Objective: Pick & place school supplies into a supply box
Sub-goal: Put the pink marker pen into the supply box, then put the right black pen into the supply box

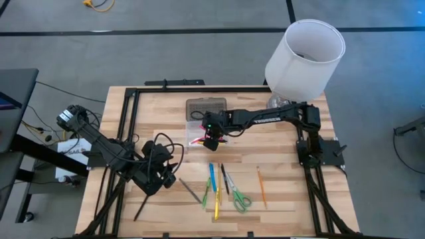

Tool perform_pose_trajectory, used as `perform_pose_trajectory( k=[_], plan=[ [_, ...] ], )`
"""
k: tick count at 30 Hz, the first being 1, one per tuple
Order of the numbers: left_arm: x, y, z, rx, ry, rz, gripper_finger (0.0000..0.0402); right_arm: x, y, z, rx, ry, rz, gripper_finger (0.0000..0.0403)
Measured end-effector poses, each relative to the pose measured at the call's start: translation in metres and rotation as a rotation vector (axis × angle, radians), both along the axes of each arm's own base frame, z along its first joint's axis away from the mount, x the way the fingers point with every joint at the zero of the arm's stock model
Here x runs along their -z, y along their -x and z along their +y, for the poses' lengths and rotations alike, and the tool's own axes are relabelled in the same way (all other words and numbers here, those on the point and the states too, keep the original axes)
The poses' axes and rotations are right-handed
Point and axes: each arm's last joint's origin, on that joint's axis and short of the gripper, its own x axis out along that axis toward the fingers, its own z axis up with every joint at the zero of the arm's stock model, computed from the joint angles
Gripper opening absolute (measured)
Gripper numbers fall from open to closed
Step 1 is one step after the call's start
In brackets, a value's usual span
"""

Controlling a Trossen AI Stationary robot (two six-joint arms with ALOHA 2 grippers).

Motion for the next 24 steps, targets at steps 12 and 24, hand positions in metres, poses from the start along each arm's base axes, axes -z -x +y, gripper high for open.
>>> perform_pose_trajectory(
  k=[12,24],
  plan=[
    [0.000,0.000,0.000,-0.001,-0.011,-0.004,0.0152,0.000,0.000,-0.001,-0.020,0.014,0.007,0.0084],
    [0.003,0.001,-0.002,0.019,0.070,0.062,0.0152,-0.062,0.019,0.035,-0.032,0.091,-0.131,0.0140]
  ],
)
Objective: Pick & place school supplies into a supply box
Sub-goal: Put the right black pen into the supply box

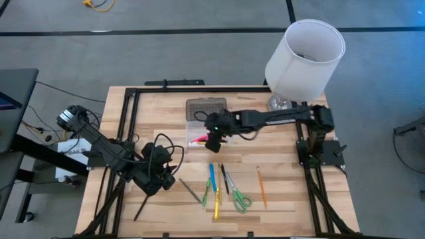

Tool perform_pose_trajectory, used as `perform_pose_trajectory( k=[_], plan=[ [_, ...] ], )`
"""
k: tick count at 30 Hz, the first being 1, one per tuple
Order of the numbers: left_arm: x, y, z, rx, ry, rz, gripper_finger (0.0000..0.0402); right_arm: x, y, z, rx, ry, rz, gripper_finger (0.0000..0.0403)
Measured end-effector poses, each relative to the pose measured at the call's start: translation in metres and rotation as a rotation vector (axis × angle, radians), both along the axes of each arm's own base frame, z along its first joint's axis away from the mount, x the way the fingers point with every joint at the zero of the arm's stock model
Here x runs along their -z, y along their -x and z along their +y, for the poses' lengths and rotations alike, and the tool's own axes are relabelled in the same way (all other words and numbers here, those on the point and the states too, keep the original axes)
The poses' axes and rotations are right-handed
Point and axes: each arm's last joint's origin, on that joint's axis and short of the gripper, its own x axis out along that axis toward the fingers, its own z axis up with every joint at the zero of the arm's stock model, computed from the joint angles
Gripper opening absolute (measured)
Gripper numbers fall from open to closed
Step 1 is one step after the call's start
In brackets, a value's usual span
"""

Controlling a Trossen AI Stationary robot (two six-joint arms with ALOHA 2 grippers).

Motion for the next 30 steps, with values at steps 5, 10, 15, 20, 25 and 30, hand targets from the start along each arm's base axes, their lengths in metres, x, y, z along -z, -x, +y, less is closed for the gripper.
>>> perform_pose_trajectory(
  k=[5,10,15,20,25,30],
  plan=[
    [0.006,0.007,-0.007,-0.027,0.050,0.067,0.0152,-0.041,0.026,0.030,-0.011,0.002,-0.068,0.0130],
    [0.016,0.016,-0.023,-0.044,0.084,0.120,0.0152,-0.060,0.056,0.063,0.022,-0.028,-0.043,0.0121],
    [0.032,0.026,-0.048,-0.060,0.153,0.209,0.0152,-0.065,0.080,0.097,0.070,-0.023,-0.006,0.0119],
    [0.052,0.038,-0.074,-0.150,0.245,0.327,0.0152,-0.063,0.097,0.123,0.136,-0.056,0.017,0.0118],
    [0.070,0.052,-0.097,-0.247,0.317,0.439,0.0152,-0.061,0.107,0.146,0.170,-0.088,-0.010,0.0118],
    [0.077,0.062,-0.111,-0.291,0.358,0.457,0.0150,-0.062,0.113,0.158,0.196,-0.091,-0.050,0.0118]
  ],
)
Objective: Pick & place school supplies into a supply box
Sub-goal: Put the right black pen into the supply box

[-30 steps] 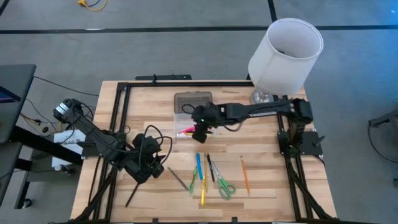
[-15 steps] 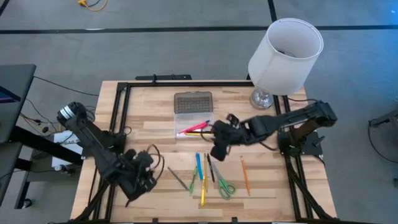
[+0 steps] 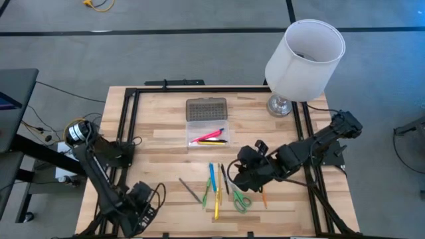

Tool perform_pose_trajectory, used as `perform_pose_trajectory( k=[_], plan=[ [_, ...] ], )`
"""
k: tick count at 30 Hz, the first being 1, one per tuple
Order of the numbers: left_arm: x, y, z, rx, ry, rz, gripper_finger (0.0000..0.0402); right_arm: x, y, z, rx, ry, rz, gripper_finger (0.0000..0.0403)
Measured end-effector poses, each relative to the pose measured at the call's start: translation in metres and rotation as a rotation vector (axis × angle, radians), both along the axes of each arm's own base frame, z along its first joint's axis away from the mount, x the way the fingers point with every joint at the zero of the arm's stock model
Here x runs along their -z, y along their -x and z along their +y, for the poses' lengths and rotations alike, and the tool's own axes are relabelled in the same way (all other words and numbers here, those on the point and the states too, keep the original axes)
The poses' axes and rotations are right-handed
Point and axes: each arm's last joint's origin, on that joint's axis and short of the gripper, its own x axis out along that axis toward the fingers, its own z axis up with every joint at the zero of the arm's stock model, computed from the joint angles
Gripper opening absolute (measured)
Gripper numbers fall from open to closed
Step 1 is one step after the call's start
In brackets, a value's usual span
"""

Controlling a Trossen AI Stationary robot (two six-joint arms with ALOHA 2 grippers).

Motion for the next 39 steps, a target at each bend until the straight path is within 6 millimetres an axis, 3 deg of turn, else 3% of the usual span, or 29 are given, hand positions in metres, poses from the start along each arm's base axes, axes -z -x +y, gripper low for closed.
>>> perform_pose_trajectory(
  k=[7,15,39],
  plan=[
    [0.008,0.005,-0.006,-0.035,-0.042,-0.008,0.0129,-0.002,-0.002,0.001,0.004,-0.004,-0.033,0.0118],
    [0.041,0.001,-0.016,0.008,-0.055,0.062,0.0112,-0.003,-0.005,0.002,-0.018,-0.002,-0.053,0.0118],
    [0.080,0.011,0.002,-0.080,-0.039,0.077,0.0112,-0.005,-0.009,0.002,-0.016,-0.024,-0.086,0.0118]
  ],
)
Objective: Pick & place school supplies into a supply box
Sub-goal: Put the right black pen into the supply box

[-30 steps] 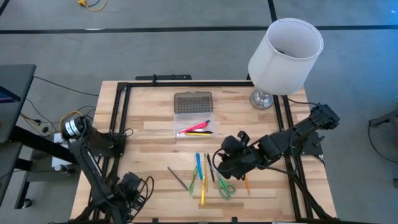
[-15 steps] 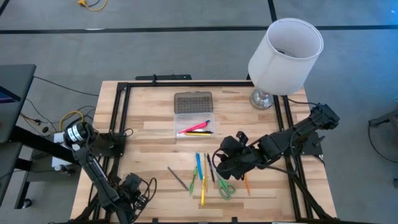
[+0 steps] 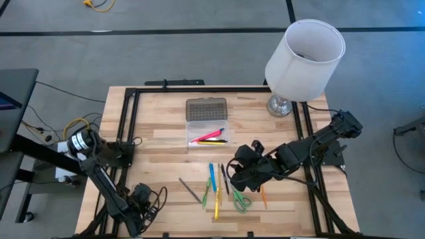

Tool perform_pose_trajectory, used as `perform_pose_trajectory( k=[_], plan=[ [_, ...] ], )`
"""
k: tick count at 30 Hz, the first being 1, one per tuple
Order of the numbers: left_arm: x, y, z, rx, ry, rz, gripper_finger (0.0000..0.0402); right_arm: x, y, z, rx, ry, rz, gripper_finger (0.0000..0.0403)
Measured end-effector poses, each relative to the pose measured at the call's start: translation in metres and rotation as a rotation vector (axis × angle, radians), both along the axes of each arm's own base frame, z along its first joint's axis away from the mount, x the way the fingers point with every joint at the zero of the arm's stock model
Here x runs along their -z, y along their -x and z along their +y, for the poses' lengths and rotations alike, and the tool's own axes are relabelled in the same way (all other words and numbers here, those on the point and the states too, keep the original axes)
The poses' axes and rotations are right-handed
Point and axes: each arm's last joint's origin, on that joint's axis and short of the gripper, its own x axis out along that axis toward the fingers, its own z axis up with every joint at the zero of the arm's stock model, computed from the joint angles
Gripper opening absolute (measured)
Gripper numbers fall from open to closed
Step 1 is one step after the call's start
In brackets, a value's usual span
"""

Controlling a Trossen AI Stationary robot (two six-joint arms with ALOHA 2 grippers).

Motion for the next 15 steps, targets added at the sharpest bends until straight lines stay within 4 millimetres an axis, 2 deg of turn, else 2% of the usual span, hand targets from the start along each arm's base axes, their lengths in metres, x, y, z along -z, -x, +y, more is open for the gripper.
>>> perform_pose_trajectory(
  k=[15],
  plan=[
    [0.0034,-0.0031,0.0041,-0.005,-0.015,-0.009,0.0109,0.0003,-0.0041,-0.0076,-0.008,0.002,0.015,0.0118]
  ],
)
